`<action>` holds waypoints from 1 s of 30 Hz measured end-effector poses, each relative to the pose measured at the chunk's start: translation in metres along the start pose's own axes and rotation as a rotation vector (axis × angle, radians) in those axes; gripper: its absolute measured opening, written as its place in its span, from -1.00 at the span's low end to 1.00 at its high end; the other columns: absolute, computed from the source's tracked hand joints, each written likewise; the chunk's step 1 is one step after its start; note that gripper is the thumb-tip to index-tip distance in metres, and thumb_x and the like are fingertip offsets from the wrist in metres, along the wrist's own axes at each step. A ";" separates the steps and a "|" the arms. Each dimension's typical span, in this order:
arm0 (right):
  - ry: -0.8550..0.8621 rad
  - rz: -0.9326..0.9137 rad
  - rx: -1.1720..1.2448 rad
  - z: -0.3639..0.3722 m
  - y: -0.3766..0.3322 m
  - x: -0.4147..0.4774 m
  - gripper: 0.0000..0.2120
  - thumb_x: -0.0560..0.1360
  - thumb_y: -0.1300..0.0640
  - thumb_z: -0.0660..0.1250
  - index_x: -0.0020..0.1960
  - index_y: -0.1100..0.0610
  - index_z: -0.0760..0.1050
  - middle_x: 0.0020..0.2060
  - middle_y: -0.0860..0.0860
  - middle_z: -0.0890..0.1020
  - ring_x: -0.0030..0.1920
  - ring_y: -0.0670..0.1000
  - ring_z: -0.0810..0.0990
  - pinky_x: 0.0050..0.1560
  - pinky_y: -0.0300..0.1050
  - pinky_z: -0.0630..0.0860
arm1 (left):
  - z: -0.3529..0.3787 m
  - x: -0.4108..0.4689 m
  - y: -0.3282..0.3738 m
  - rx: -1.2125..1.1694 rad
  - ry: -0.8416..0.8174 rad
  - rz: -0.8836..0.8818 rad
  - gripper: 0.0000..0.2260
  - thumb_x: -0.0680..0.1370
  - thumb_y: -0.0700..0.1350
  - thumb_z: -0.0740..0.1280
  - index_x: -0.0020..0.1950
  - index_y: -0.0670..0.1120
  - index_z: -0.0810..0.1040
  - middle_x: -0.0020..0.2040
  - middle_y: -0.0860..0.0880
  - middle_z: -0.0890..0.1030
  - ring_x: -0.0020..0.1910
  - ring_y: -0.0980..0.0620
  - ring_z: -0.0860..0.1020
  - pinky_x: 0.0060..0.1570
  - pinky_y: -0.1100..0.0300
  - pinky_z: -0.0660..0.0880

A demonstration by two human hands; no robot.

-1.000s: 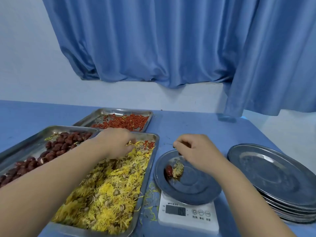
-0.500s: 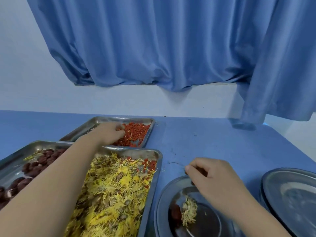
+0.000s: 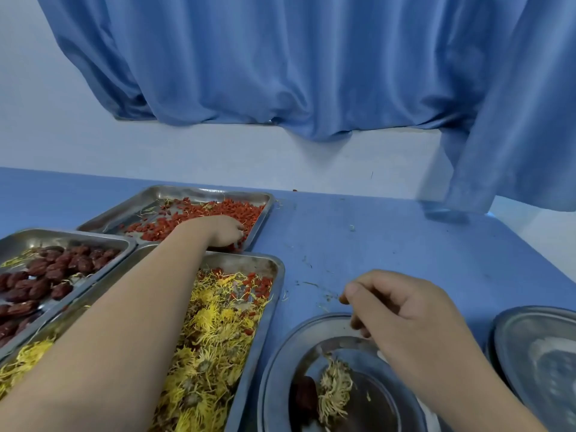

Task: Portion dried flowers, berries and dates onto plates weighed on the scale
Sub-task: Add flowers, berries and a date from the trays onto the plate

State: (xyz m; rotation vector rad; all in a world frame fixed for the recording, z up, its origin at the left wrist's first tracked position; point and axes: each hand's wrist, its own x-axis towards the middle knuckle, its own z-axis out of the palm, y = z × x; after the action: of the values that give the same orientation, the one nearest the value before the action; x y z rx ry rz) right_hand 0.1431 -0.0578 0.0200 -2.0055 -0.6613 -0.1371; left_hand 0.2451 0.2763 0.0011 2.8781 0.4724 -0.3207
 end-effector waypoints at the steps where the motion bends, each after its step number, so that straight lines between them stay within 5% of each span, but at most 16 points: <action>1: 0.001 0.002 0.001 0.000 0.000 0.000 -0.75 0.43 -0.08 0.25 -0.23 0.09 0.54 -0.36 0.09 0.59 -0.31 0.09 0.54 -0.27 -0.09 0.46 | -0.001 0.000 0.002 0.014 -0.028 0.013 -0.65 0.64 -0.13 0.11 0.41 -0.07 0.46 0.41 -0.06 0.46 0.32 -0.07 0.45 0.33 -0.02 0.31; 4: -0.010 0.008 0.007 0.001 -0.001 -0.001 -0.74 0.43 -0.08 0.25 -0.24 0.10 0.54 -0.35 0.11 0.58 -0.32 0.09 0.53 -0.30 -0.09 0.45 | -0.005 -0.001 0.007 0.089 -0.083 0.010 -0.69 0.58 -0.22 0.12 0.19 -0.04 0.58 0.16 -0.06 0.59 -0.02 -0.03 0.54 0.04 0.03 0.45; 10: -0.023 -0.030 -0.026 0.001 -0.005 -0.003 -0.69 0.43 -0.11 0.23 -0.22 0.13 0.52 -0.34 0.11 0.57 -0.36 0.07 0.48 -0.41 -0.17 0.38 | -0.007 -0.003 0.010 0.080 -0.051 -0.047 -0.48 0.53 -0.29 0.22 0.48 0.00 0.37 0.48 -0.04 0.36 0.29 -0.08 0.46 0.24 -0.01 0.39; 14: -0.023 -0.023 -0.012 0.001 -0.007 -0.003 -0.68 0.43 -0.10 0.23 -0.23 0.15 0.52 -0.35 0.13 0.56 -0.39 0.08 0.46 -0.39 -0.10 0.39 | -0.009 -0.001 0.003 -0.032 -0.057 -0.040 -0.66 0.53 -0.25 0.31 0.28 -0.02 0.59 0.32 0.00 0.53 0.10 0.00 0.47 0.09 0.06 0.37; 17: -0.023 -0.059 -0.048 0.001 -0.008 -0.004 -0.67 0.42 -0.11 0.23 -0.22 0.16 0.51 -0.35 0.11 0.57 -0.47 0.00 0.38 -0.46 -0.21 0.33 | -0.010 0.001 0.001 -0.085 -0.084 -0.050 -0.69 0.53 -0.27 0.32 0.21 0.00 0.63 0.09 0.07 0.58 0.22 -0.07 0.52 0.20 -0.02 0.40; 23: 0.004 -0.158 -0.118 0.001 -0.013 -0.004 -0.64 0.47 -0.13 0.20 -0.24 0.16 0.49 -0.37 0.06 0.54 -0.38 0.01 0.45 -0.37 -0.14 0.37 | -0.005 0.009 -0.006 -0.100 -0.113 -0.078 -0.71 0.51 -0.31 0.30 0.08 0.02 0.63 0.16 0.02 0.48 0.20 -0.04 0.44 0.34 -0.08 0.28; 26: -0.001 -0.197 -0.197 0.000 -0.013 -0.005 -0.64 0.49 -0.13 0.18 -0.25 0.14 0.46 -0.41 0.03 0.48 -0.39 0.01 0.43 -0.41 -0.09 0.36 | 0.000 0.014 -0.004 -0.073 -0.035 -0.056 -0.71 0.49 -0.37 0.27 -0.10 0.01 0.64 0.05 0.03 0.57 -0.05 0.05 0.49 0.18 0.01 0.39; 30: -0.012 -0.255 -0.260 -0.001 -0.016 -0.005 -0.65 0.47 -0.13 0.16 -0.30 0.12 0.42 -0.41 0.01 0.46 -0.36 0.03 0.43 -0.38 -0.04 0.36 | 0.009 0.017 -0.007 0.003 0.119 -0.015 -0.73 0.52 -0.37 0.24 -0.16 -0.06 0.64 -0.04 -0.01 0.62 0.01 -0.03 0.53 0.11 0.07 0.43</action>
State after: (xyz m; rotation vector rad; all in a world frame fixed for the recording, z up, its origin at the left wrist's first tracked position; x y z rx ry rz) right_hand 0.1314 -0.0550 0.0312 -2.1619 -0.9462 -0.3805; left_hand 0.2572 0.2851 -0.0132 2.9089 0.5142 -0.1522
